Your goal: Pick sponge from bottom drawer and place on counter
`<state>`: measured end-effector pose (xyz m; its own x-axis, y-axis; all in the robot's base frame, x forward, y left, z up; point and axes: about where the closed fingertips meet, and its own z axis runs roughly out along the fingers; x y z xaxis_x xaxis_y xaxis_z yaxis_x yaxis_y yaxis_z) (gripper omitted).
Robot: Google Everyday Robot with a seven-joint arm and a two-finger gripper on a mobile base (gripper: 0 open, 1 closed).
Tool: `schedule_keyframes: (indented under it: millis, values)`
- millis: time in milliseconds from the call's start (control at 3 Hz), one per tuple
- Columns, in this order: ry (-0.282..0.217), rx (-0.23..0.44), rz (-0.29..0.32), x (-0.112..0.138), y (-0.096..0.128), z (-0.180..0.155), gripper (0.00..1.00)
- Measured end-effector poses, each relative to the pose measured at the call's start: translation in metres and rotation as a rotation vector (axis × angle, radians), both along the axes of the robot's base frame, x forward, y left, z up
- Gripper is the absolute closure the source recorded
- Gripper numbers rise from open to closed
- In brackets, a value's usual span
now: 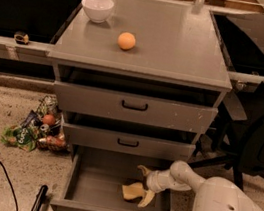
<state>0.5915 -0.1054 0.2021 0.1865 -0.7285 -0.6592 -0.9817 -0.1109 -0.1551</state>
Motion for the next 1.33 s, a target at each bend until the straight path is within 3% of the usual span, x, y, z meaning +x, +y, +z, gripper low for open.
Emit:
schedule_keyframes:
  millis: [667, 1333]
  values:
    - [-0.003, -0.015, 0.014, 0.020, 0.013, -0.047, 0.00]
    - [0.029, -0.023, 0.000, 0.024, 0.013, -0.086, 0.42]
